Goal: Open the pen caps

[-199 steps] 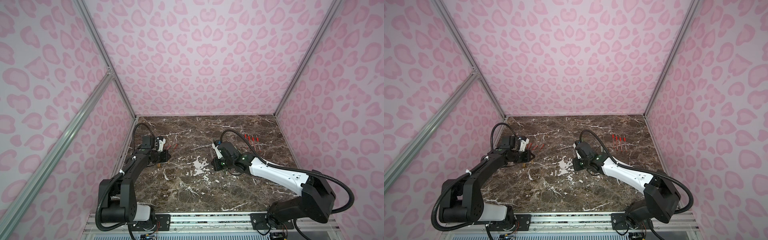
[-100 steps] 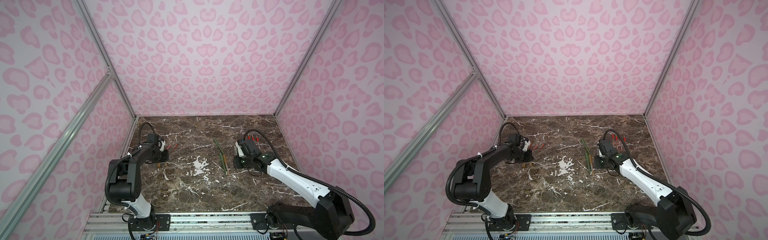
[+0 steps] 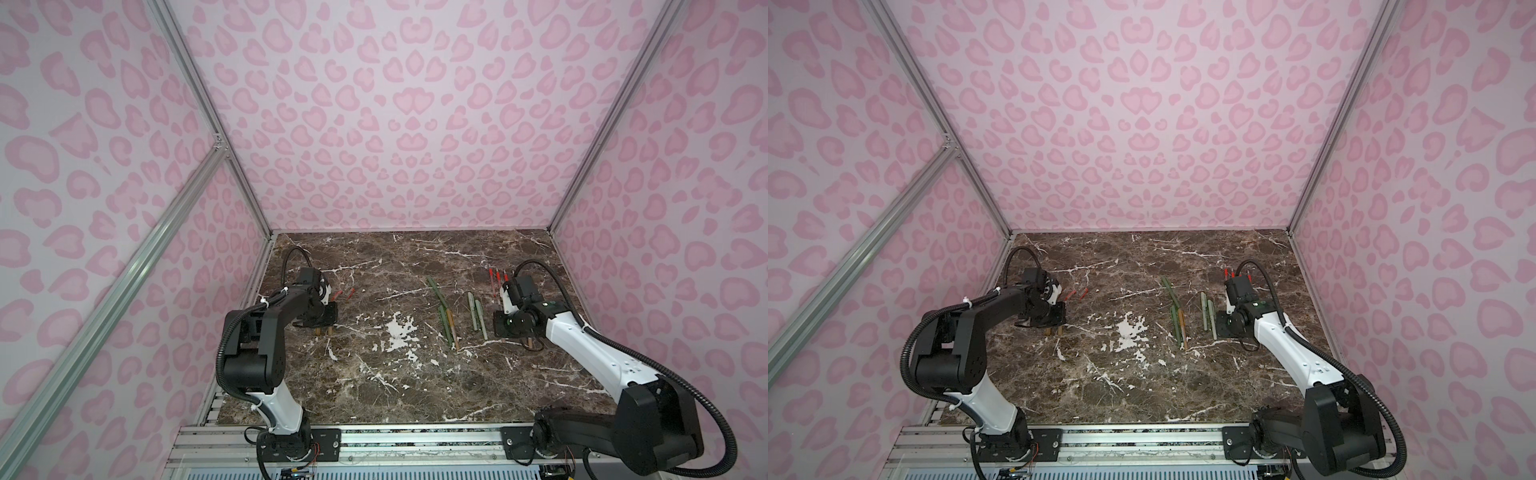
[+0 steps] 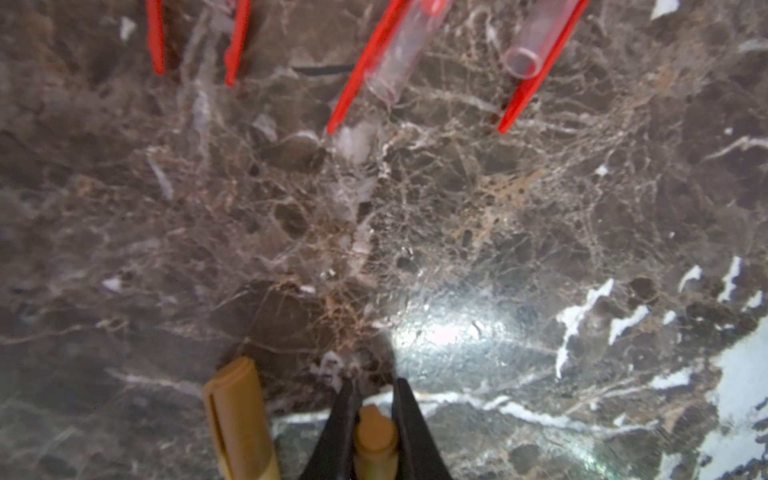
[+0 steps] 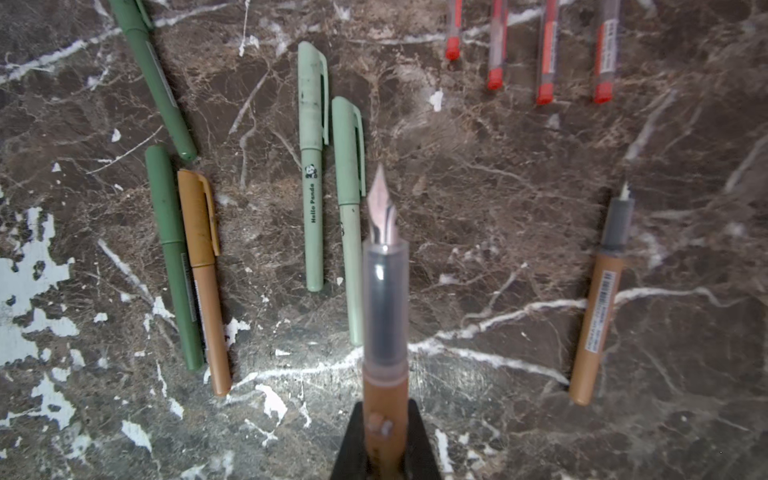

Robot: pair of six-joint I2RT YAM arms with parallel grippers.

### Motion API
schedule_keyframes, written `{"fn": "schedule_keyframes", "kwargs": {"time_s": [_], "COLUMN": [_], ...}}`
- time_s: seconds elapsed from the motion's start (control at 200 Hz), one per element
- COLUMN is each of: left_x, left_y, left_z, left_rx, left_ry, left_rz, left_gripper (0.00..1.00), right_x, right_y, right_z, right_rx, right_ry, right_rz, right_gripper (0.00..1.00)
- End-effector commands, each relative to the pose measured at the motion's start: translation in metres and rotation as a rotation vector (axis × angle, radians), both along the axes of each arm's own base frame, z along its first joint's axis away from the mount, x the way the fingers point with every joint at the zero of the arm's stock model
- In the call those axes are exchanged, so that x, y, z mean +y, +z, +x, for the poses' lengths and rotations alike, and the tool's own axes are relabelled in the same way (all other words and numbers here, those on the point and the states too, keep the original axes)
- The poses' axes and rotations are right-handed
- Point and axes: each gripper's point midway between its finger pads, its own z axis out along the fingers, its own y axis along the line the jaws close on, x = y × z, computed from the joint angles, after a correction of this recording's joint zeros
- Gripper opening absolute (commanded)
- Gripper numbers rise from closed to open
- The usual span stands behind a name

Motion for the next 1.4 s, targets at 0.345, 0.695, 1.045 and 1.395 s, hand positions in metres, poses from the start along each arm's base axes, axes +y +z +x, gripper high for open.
{"fn": "schedule_keyframes", "kwargs": {"time_s": [0.345, 0.695, 1.045, 1.395], "left_x": [-0.006, -0.013, -0.004, 0.009], "left_y": [0.046, 0.115, 0.145, 0.155], "left_z": [0.004, 0.000, -0.013, -0.010], "left_rx": [-0.111, -0.447, -0.615, -0.629], "left_ry": [0.012, -0.088, -0.069, -0.016], "left_rz": [-0.035, -0.050, -0.116, -0.108], "left_gripper": [0.41, 0.53, 0.77, 0.90], "right_x": [-0.044, -0.066, -0.072, -0.069], "right_y": [-0.016, -0.034, -0.061, -0.074], "right_z": [0.007, 0.017, 0.021, 0.021], "right_rx": [0.057, 0.115, 0.187, 0.227], "right_ry": [-0.104, -0.138, -0.157, -0.134], "right_rz": [-0.024, -0.114, -0.143, -0.134], "right_gripper": [0.00, 0.00, 0.03, 0.11]}}
